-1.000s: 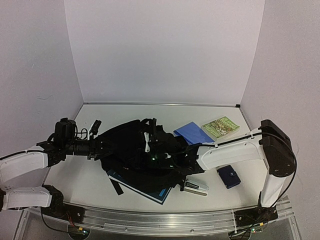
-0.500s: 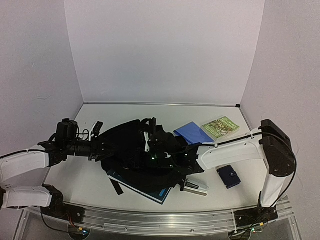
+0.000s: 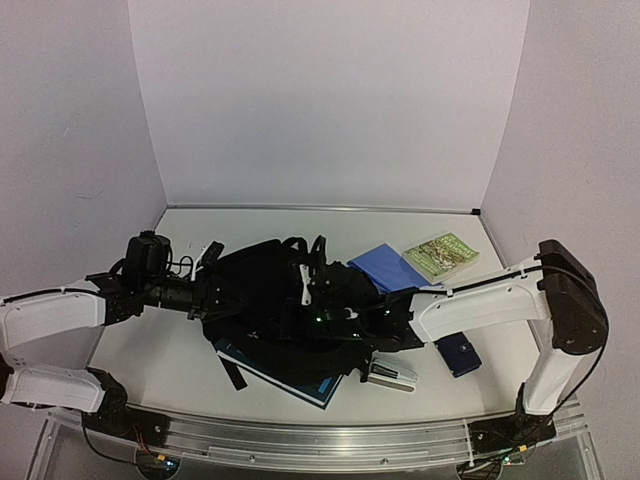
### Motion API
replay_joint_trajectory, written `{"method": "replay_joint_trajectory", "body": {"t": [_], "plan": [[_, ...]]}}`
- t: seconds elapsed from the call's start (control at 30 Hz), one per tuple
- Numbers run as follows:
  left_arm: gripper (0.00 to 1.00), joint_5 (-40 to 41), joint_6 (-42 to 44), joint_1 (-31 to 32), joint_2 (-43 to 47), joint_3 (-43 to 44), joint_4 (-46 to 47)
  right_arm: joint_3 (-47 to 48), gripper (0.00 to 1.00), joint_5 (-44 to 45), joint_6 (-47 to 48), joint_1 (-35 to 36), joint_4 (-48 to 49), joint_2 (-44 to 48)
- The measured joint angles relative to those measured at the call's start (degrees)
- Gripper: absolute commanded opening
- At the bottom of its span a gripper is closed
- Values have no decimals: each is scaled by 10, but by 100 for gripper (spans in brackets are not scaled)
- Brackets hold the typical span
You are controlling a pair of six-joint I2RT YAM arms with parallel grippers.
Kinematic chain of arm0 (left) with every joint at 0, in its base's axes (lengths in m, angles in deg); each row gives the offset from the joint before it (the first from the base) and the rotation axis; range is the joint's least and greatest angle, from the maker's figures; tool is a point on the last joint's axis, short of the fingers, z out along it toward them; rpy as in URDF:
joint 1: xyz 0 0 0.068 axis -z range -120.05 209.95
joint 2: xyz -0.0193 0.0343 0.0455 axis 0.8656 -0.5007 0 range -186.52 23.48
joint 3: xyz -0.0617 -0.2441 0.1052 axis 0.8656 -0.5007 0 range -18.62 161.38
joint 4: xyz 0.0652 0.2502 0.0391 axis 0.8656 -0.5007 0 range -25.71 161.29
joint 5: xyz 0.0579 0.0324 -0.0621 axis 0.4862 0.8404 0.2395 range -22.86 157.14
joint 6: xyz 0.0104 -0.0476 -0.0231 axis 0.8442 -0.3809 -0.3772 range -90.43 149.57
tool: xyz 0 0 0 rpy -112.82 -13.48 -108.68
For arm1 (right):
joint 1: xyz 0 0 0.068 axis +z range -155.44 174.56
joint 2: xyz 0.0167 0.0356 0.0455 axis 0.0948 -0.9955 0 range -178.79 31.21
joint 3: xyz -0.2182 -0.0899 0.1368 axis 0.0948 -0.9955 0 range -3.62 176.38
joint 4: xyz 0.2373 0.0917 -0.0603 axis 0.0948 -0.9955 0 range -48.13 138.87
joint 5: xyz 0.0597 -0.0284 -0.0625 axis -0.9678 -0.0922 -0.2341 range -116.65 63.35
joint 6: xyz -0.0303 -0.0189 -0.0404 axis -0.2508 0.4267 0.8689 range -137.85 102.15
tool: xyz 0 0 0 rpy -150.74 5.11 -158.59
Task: Pack the student bag
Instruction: Unzip the student bag at the center of the board.
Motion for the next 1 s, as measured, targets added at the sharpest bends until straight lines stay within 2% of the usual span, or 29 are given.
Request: {"method": "replay_joint_trajectory", "body": {"t": [0.13,0.33,0.63,0.83,1.0], "plan": [[60,10,4,17,-23,11,-18,-3,0,2,0,0,0,1],[53,29,17,37,-67,43,-48,-4,0,4,0,0,0,2],[31,45,28,53,-93,55,-56,-10,0,6,0,0,1,7],[22,63,27,59,-106,57,-58,-11,0,8,1,0,1,7],[9,70,20,60,-111,57,-57,-12,0,10,2,0,1,7]]}}
